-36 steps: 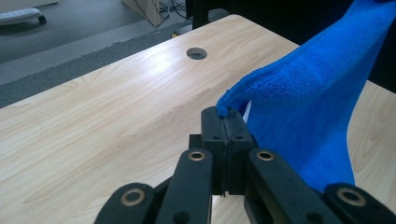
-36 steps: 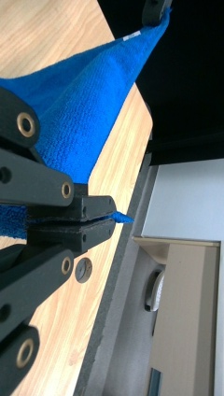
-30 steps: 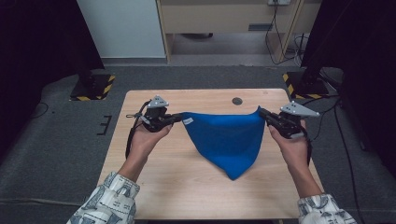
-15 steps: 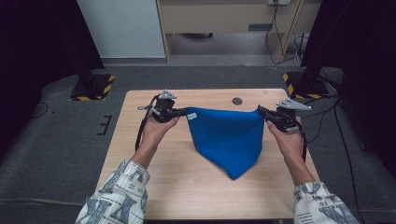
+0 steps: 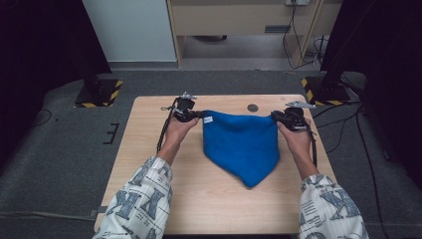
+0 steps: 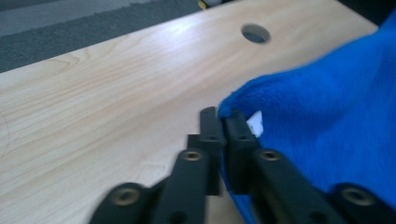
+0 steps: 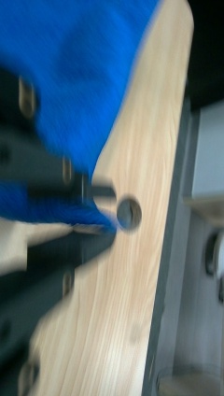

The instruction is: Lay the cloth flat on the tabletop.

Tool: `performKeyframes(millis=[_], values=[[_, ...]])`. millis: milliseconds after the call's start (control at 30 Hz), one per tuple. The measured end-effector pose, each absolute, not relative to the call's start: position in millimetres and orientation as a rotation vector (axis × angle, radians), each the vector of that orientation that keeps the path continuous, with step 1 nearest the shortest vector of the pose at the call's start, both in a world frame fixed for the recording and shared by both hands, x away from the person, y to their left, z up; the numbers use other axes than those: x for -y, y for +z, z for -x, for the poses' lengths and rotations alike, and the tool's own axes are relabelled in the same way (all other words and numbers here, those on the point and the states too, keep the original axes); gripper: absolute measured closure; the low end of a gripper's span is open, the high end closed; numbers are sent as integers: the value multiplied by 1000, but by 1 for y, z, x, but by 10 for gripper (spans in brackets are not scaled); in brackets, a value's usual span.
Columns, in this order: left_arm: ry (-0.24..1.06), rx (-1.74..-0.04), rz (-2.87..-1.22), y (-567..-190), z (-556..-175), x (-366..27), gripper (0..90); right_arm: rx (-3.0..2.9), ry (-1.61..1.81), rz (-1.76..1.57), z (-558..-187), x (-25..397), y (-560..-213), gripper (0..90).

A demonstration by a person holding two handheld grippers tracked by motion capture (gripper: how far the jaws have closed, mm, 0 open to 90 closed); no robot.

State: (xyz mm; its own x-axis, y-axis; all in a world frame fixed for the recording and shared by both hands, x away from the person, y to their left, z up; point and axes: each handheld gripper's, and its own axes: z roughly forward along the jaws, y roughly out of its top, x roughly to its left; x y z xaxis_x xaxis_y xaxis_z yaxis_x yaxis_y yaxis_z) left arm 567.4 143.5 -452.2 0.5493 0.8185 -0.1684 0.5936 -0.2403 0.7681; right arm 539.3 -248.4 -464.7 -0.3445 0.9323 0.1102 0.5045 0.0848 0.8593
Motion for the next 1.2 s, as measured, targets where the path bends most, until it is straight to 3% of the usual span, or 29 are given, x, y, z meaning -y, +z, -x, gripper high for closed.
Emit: performKeyframes(millis=[133, 267, 433, 833, 867, 1200], values=[[376, -1114, -1930, -452, -568, -146, 560, -1869, 1149, -1398, -538, 248, -460, 304], [405, -1092, -1905, -442, -565, -150, 571, -1891, 1148, -1356, -528, 248, -454, 299], [438, -1095, -1916, -436, -563, -156, 515, -1961, 1153, -1317, -507, 244, -448, 312], [437, -1016, -1936, -420, -512, -157, 534, -2026, 1225, -1239, -456, 237, -454, 402], [439, -996, -1936, -420, -499, -159, 537, -2048, 1241, -1220, -448, 234, -457, 468], [418, -952, -1935, -441, -454, -166, 553, -2129, 1293, -1148, -410, 217, -471, 690]])
